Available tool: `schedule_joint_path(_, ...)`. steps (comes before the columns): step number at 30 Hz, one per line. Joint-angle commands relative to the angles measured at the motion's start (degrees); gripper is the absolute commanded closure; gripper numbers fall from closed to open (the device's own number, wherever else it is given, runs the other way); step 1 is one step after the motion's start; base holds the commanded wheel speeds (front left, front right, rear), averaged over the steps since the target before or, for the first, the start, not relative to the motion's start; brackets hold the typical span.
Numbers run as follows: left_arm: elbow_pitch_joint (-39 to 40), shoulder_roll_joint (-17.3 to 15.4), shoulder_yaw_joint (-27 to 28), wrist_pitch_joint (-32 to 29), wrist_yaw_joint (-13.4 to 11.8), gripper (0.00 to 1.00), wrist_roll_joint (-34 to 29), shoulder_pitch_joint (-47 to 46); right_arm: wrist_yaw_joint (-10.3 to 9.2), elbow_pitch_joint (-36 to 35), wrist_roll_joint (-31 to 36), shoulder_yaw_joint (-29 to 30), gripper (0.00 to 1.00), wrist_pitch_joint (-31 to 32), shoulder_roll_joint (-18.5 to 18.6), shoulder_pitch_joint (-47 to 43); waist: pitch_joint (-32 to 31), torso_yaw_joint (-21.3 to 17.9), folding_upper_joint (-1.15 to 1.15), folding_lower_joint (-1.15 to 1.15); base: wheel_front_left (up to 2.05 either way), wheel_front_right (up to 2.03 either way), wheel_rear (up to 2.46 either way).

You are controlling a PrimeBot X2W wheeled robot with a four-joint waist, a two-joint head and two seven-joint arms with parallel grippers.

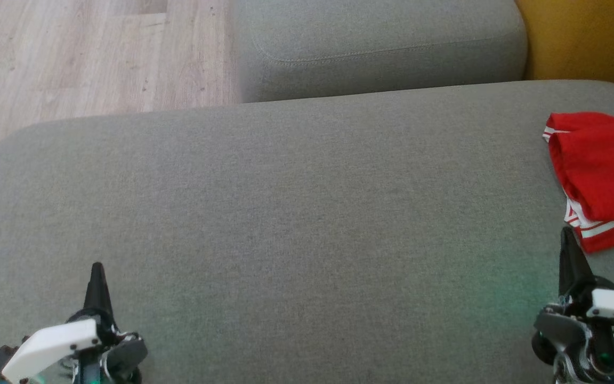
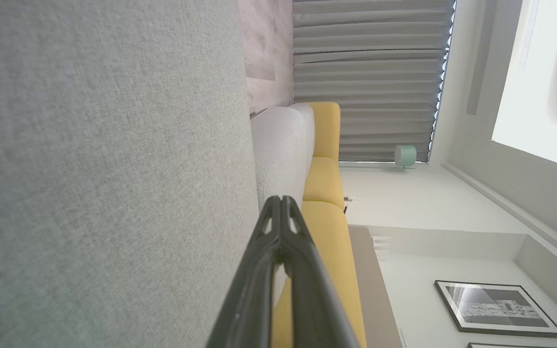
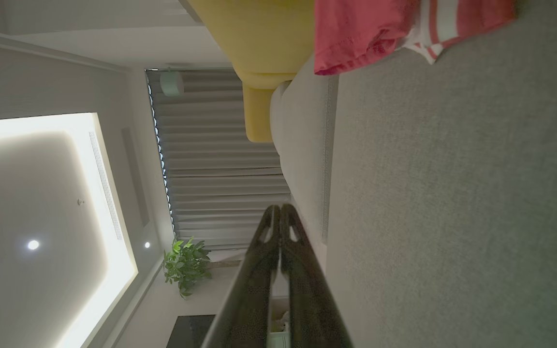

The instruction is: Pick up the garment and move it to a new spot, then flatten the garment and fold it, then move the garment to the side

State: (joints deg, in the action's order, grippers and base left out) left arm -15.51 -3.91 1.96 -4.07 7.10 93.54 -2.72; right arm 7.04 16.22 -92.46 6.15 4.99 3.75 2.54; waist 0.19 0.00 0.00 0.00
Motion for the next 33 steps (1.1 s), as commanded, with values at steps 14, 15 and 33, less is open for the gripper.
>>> schedule_joint_path(14,1.6,-0.4,2.6,-0.8,0.4,1.00,0.3,-3.3,0.45,-2.3,-0.6,-0.7,1.00,0.6,-0.1,3.5,0.0,0.0,0.00,0.00,0.00,0.00,0.00)
schedule_joint_path(15,1.6,-0.4,2.6,-0.8,0.4,1.00,0.3,-3.3,0.45,-2.3,-0.6,-0.7,1.00,0.6,-0.1,3.5,0.0,0.0,0.00,0.00,0.00,0.00,0.00)
schedule_joint_path(33,1.5,-0.1,3.0,-1.1,0.4,1.00,0.0,-3.3,0.45,-2.2,-0.4,-0.5,1.00,0.8,-0.2,3.6,0.0,0.0,0.00,0.00,0.00,0.00,0.00)
